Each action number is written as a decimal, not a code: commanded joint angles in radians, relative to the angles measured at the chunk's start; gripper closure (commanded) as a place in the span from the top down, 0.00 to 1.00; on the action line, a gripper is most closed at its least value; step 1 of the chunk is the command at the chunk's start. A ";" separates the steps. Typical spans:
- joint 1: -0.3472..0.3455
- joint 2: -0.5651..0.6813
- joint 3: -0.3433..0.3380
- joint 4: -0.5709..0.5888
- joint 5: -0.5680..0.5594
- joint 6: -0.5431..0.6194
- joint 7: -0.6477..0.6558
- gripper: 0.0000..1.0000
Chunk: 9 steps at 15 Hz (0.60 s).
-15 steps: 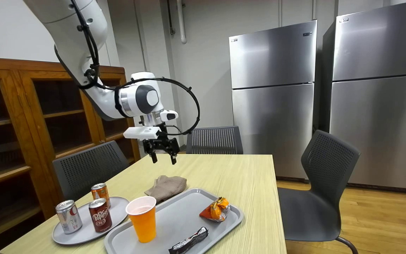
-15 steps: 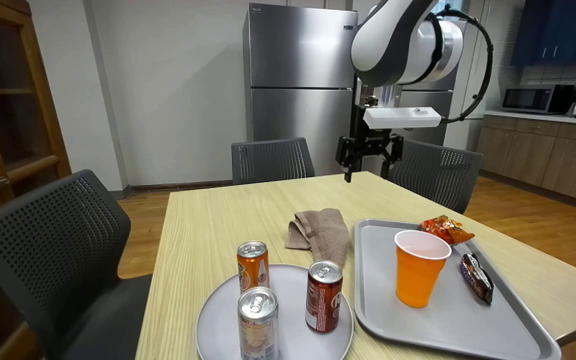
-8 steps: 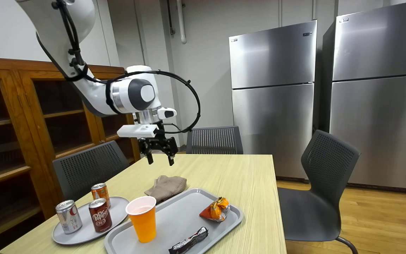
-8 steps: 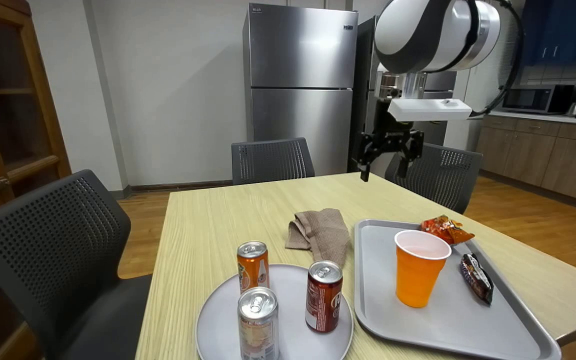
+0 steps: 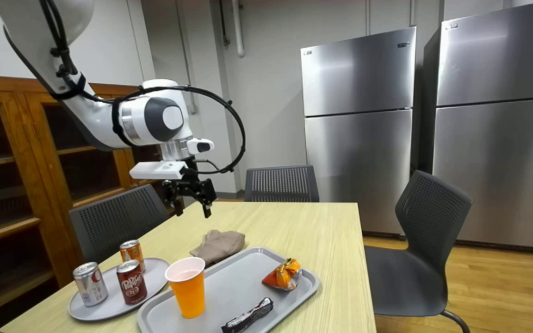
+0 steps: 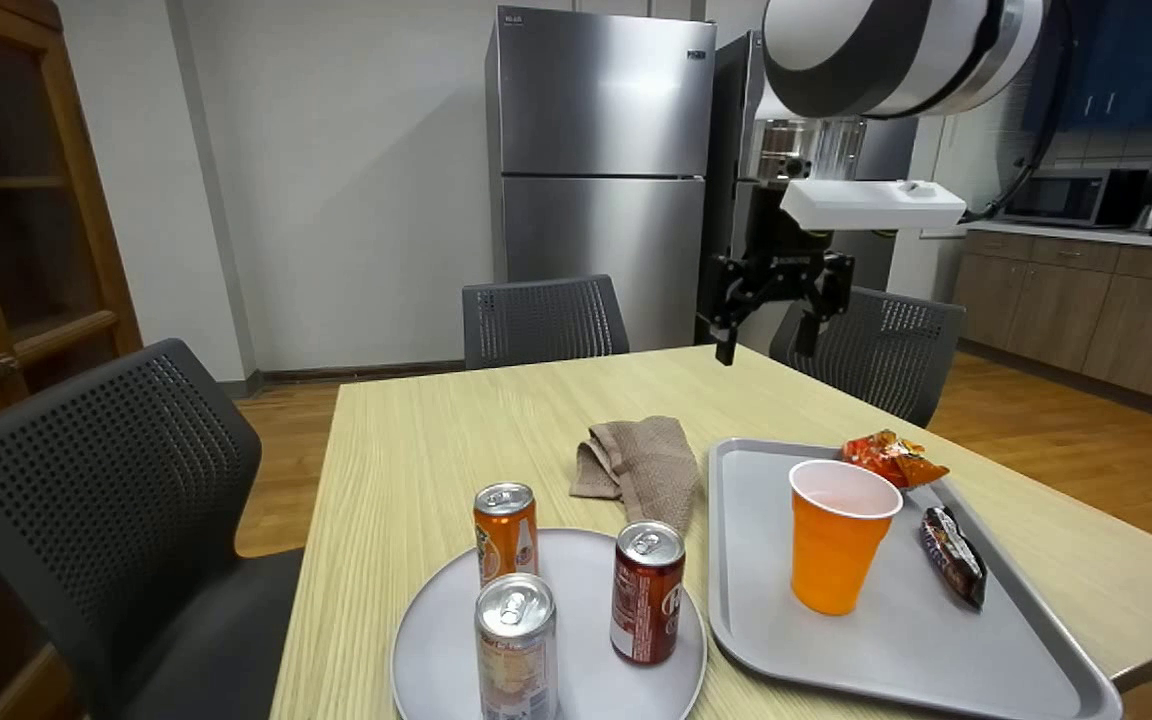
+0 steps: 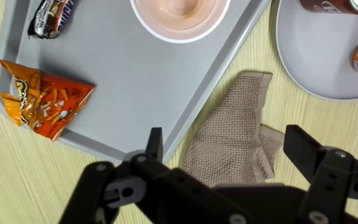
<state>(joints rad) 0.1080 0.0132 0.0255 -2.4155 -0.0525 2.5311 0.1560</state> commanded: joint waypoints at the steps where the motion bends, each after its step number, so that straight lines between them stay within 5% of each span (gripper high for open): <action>1: 0.010 -0.066 0.045 -0.049 -0.024 -0.011 0.102 1.00; 9: 0.028 -0.136 0.125 -0.124 -0.086 -0.023 0.302 1.00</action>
<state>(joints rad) 0.1354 -0.0596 0.1230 -2.4887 -0.0952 2.5311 0.3630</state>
